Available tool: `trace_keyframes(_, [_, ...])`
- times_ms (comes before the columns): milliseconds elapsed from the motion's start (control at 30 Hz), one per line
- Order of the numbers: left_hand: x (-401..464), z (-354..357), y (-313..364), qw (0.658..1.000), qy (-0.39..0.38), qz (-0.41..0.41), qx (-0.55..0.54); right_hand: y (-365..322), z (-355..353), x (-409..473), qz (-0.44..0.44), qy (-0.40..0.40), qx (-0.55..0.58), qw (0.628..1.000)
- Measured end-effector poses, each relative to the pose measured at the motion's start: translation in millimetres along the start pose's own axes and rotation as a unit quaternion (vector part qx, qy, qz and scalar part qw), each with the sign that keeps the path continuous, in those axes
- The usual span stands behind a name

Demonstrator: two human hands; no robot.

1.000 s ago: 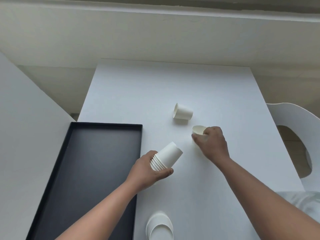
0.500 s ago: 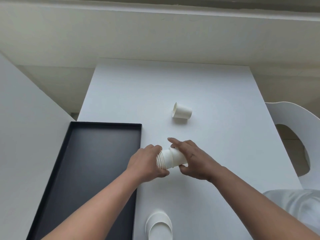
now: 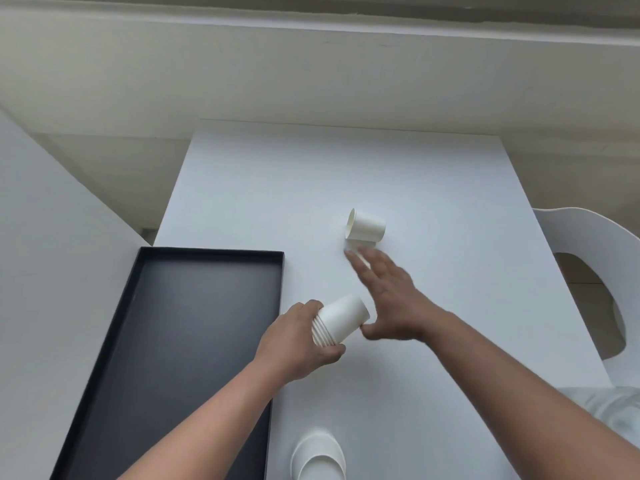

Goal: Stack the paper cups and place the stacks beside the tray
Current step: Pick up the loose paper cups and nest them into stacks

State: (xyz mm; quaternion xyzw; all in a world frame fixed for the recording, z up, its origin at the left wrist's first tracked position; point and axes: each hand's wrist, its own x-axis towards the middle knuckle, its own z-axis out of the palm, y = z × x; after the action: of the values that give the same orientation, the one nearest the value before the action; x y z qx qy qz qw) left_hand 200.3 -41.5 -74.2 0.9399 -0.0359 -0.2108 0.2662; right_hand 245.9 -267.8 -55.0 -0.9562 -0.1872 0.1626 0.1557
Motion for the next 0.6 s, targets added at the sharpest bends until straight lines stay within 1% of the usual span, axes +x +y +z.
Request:
trace_keyframes(67, [1,-1,-1,0.999,0.014,-0.021,-0.023,14,-7,18,0.062,-0.012,-0.018,0.998])
trace_keyframes(133, [0,-1,-3,0.999,0.013,-0.030,-0.033,25,-12,35,0.102,-0.037,-0.035,0.994])
trace_keyframes(267, [-5,2,-7,0.998,0.002,-0.037,-0.055,38,-18,68,0.138,-0.015,-0.050,0.989])
trace_keyframes(400, [-7,2,-13,0.996,0.002,-0.034,-0.080,48,-14,85,0.153,-0.025,-0.055,0.986])
trace_keyframes(533, [-8,2,-18,0.995,-0.001,-0.030,-0.093,47,-3,87,0.166,0.069,-0.043,0.983])
trace_keyframes(600, [-8,3,-18,0.995,-0.006,-0.028,-0.093,46,3,86,0.169,0.103,-0.034,0.980])
